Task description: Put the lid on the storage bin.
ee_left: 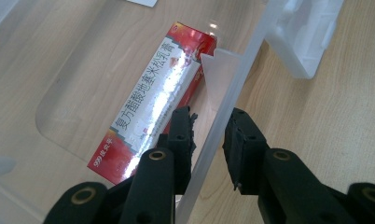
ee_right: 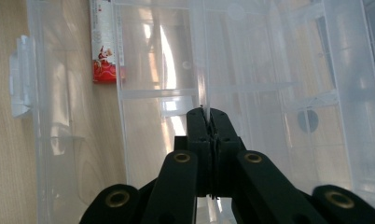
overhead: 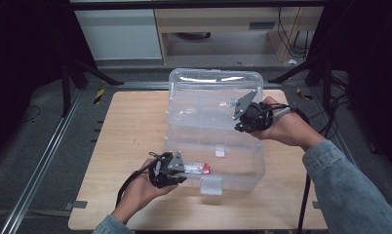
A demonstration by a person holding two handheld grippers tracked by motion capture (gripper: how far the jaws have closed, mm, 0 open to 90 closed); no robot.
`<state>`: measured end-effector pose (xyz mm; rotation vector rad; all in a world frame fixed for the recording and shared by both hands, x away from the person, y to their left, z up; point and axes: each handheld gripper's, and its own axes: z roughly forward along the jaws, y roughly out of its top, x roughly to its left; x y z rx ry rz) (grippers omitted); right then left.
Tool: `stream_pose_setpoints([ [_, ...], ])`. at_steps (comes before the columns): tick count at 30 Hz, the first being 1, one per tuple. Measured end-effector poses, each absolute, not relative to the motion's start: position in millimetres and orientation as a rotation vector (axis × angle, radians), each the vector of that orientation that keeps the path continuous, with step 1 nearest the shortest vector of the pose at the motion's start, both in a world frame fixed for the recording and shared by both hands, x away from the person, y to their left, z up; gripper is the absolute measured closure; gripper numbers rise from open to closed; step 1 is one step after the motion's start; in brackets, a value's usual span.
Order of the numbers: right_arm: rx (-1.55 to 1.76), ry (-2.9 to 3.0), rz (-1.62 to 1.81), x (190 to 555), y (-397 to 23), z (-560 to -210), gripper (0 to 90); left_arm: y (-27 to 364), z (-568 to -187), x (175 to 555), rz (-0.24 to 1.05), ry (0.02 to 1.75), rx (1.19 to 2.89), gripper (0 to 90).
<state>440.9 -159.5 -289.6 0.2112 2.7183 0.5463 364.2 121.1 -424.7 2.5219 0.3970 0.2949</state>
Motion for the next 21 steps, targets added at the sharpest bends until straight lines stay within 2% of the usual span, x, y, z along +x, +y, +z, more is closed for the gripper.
stream_pose_setpoints([
  [21, 0.195, 2.7, 0.592, 416.6, -163.0, -296.9, 89.1, 120.5, -425.6, 362.9, 0.305, 0.412, 2.515, 71.2],
])
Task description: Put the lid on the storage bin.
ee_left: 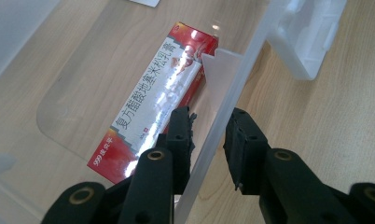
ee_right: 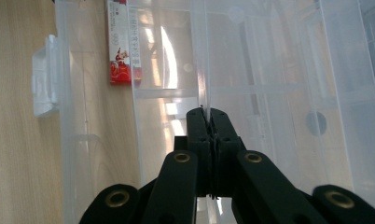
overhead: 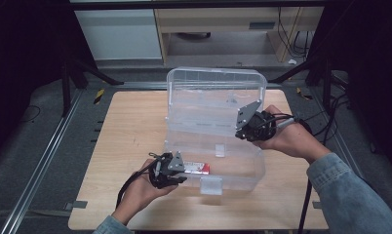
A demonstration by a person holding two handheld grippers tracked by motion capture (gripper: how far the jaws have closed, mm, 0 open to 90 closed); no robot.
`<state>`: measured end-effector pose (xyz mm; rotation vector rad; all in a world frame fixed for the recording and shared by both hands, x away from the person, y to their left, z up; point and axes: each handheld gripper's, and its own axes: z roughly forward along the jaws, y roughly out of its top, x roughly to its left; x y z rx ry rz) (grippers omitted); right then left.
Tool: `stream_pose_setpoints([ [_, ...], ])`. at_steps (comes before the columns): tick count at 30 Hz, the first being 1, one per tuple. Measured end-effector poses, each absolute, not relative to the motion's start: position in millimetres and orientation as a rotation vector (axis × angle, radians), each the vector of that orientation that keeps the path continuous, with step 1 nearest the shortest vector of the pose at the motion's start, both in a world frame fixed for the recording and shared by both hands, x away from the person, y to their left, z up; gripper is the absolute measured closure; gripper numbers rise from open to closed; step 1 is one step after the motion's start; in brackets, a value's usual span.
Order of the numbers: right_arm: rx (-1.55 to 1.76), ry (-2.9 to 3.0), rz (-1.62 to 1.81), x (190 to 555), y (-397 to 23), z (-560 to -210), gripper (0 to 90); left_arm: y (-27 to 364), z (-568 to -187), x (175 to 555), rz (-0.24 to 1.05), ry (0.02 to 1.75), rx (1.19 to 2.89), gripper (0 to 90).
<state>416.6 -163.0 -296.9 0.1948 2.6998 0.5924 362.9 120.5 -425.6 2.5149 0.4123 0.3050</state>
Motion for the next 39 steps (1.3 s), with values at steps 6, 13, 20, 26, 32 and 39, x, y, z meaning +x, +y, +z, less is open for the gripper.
stream_pose_setpoints([
  [6, 0.186, 2.687, 0.59, 415.6, -163.1, -297.5, 88.4, 118.8, -425.9, 362.6, 0.317, 0.43, 2.508, 70.8],
  [13, 0.178, 2.692, 0.557, 433.6, -163.0, -295.5, 87.2, 108.4, -426.9, 363.3, 0.363, 0.461, 2.493, 71.2],
  [20, 0.171, 2.698, 0.558, 427.9, -165.5, -297.7, 87.8, 108.8, -426.9, 362.9, 0.366, 0.451, 2.496, 71.3],
  [26, 0.165, 2.695, 0.595, 419.4, -169.4, -302.8, 87.8, 110.0, -427.5, 363.6, 0.354, 0.453, 2.479, 71.1],
  [32, 0.173, 2.688, 0.621, 413.8, -172.1, -306.8, 87.5, 112.5, -428.9, 362.4, 0.349, 0.455, 2.448, 69.7],
  [39, 0.17, 2.694, 0.618, 412.7, -171.0, -306.6, 87.5, 125.5, -417.0, 359.9, 0.308, 0.487, 2.35, 59.3],
])
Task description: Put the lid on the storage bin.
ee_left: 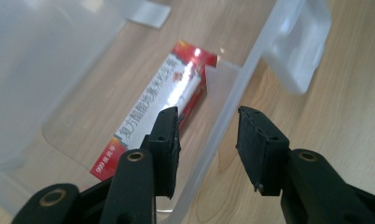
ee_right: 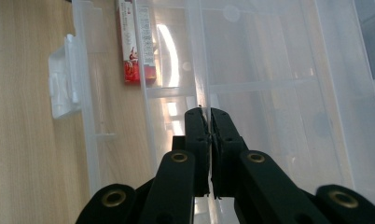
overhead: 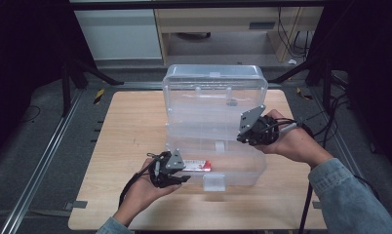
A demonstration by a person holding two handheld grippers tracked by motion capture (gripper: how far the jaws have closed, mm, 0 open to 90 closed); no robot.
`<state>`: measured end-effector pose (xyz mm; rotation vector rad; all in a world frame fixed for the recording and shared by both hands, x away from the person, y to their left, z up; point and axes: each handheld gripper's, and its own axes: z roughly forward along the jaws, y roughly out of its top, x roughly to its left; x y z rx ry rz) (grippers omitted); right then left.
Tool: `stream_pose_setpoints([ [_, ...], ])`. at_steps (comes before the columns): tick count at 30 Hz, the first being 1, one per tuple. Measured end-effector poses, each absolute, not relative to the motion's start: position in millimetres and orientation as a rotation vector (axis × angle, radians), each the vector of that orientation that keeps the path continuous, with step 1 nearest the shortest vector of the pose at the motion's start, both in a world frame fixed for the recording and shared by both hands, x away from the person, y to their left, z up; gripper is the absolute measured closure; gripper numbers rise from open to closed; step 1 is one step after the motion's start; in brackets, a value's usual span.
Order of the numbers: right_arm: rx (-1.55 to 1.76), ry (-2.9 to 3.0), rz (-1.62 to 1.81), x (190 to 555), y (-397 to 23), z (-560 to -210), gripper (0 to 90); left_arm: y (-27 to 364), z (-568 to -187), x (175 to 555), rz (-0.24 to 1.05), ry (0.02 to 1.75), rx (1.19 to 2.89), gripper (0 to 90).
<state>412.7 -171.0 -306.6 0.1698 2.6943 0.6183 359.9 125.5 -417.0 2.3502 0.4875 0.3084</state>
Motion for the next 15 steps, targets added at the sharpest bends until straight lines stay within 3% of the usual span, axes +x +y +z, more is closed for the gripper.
stream_pose_setpoints([
  [4, 0.169, 2.691, 0.622, 410.9, -171.5, -307.8, 87.6, 131.0, -405.4, 350.2, 0.286, 0.487, 2.285, 54.8],
  [15, 0.165, 2.697, 0.631, 402.8, -172.4, -313.3, 87.6, 140.3, -374.2, 322.1, 0.263, 0.51, 2.105, 56.1],
])
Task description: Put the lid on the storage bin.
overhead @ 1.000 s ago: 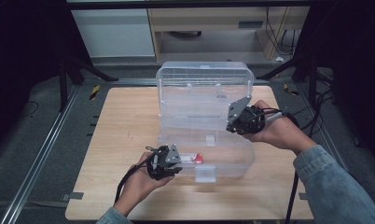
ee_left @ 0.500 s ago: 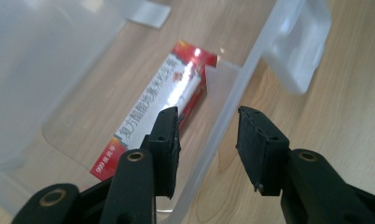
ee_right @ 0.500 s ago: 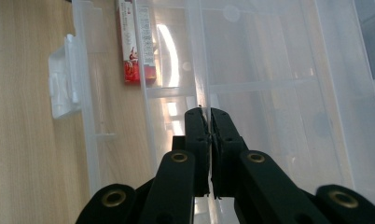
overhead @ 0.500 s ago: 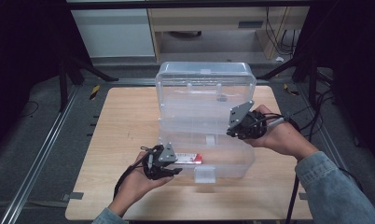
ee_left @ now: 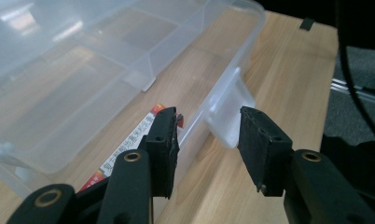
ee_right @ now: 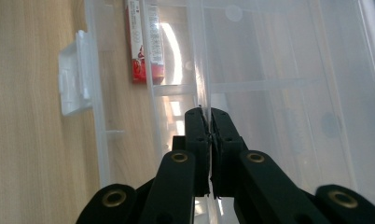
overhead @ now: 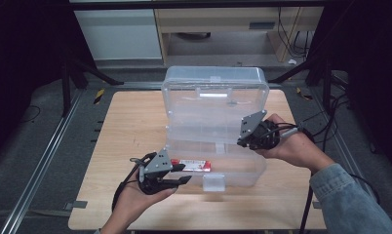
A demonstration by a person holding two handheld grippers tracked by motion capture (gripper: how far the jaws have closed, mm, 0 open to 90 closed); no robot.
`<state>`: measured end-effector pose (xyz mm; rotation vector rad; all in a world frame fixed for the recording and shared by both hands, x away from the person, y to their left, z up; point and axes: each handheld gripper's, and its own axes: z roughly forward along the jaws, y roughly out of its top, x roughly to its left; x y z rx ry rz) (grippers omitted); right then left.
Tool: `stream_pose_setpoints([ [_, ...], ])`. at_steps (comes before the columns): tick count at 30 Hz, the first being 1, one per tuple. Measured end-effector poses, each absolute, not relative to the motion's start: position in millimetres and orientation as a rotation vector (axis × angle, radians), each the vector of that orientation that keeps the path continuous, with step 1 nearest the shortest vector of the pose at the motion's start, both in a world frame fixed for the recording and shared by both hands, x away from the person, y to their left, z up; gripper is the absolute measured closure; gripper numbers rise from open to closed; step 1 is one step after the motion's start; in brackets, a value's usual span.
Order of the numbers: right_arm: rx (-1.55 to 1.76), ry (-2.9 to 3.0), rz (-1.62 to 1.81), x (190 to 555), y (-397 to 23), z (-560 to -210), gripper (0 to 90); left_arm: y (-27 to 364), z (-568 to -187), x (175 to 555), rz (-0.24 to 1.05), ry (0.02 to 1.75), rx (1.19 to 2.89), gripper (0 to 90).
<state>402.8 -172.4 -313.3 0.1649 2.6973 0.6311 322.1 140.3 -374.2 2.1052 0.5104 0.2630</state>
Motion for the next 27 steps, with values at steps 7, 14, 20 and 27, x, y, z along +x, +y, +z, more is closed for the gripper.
stream_pose_setpoints([
  [7, 0.159, 2.706, 0.64, 395.9, -173.9, -318.9, 86.9, 155.2, -356.6, 326.8, 0.269, 0.541, 2.033, 58.3],
  [14, 0.17, 2.701, 0.654, 392.8, -175.1, -322.0, 86.3, 170.8, -344.5, 342.4, 0.298, 0.608, 1.935, 63.2],
  [20, 0.168, 2.696, 0.652, 389.2, -175.4, -324.5, 85.8, 175.4, -334.8, 369.1, 0.341, 0.668, 1.911, 64.8],
  [27, 0.17, 2.707, 0.653, 385.2, -176.0, -328.6, 85.3, 175.7, -330.2, 401.8, 0.387, 0.738, 1.877, 69.0],
])
